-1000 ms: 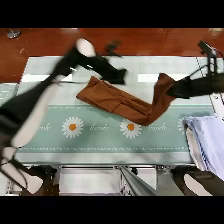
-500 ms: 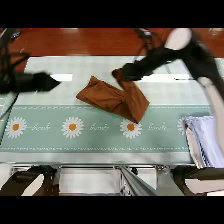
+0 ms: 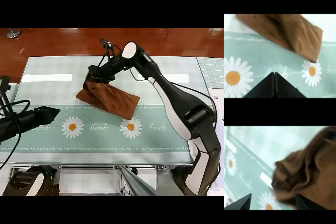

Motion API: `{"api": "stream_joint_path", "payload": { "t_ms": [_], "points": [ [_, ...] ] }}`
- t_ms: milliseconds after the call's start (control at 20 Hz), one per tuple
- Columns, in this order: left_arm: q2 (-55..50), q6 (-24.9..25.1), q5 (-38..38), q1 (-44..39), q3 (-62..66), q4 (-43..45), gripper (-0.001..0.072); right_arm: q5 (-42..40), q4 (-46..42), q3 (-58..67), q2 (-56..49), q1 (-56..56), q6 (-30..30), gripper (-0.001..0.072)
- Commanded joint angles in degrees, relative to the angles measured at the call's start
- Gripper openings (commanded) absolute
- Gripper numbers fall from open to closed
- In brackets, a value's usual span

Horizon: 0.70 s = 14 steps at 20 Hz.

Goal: Fold the shirts.

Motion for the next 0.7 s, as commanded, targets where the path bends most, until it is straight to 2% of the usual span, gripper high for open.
{"api": "stream_joint_path", "payload": {
  "t_ms": [0, 100, 250, 300, 350, 400, 450, 550, 650],
  "points": [
    [-0.2, -0.8, 3.7, 0.1, -2.9, -0.7, 0.0026, -3.4, 8.6, 0.9, -1.6, -1.9, -5.2, 0.0628],
    [-1.2, -0.8, 3.6, 0.1, -3.0, -0.7, 0.0026, 2.5, 9.5, 0.9, 1.0, -7.5, -5.2, 0.0627],
    [-1.5, -0.7, 3.7, 0.1, -3.0, -0.7, 0.0026, 22.6, 6.4, 0.8, 7.6, -20.2, -8.6, 0.0626],
    [-1.5, -0.7, 3.7, 0.1, -3.0, -0.7, 0.0026, 28.7, 1.4, -1.0, 10.8, -24.0, -9.7, 0.0626],
    [-1.5, -0.7, 3.9, 0.1, -3.0, -0.7, 0.0026, 30.9, -6.6, -6.0, 15.6, -27.6, -9.7, 0.0626],
    [-1.5, -0.7, 4.3, 0.1, -3.0, -0.7, 0.0026, 28.9, -13.2, -13.3, 21.0, -30.3, -9.6, 0.0626],
    [-1.6, -0.7, 4.8, 0.1, -3.0, -0.7, 0.0026, 23.3, -16.5, -23.7, 27.4, -32.8, -9.2, 0.0626],
    [-2.1, -0.7, 5.6, 0.1, -3.1, -0.7, 0.0026, 8.3, -15.1, -46.8, 39.4, -35.7, -4.7, 0.0626],
    [-2.9, -0.8, 6.0, 0.0, -3.1, -0.7, 0.0026, -3.8, -8.9, -64.9, 46.2, -35.3, -3.7, 0.0626]
  ]
}}
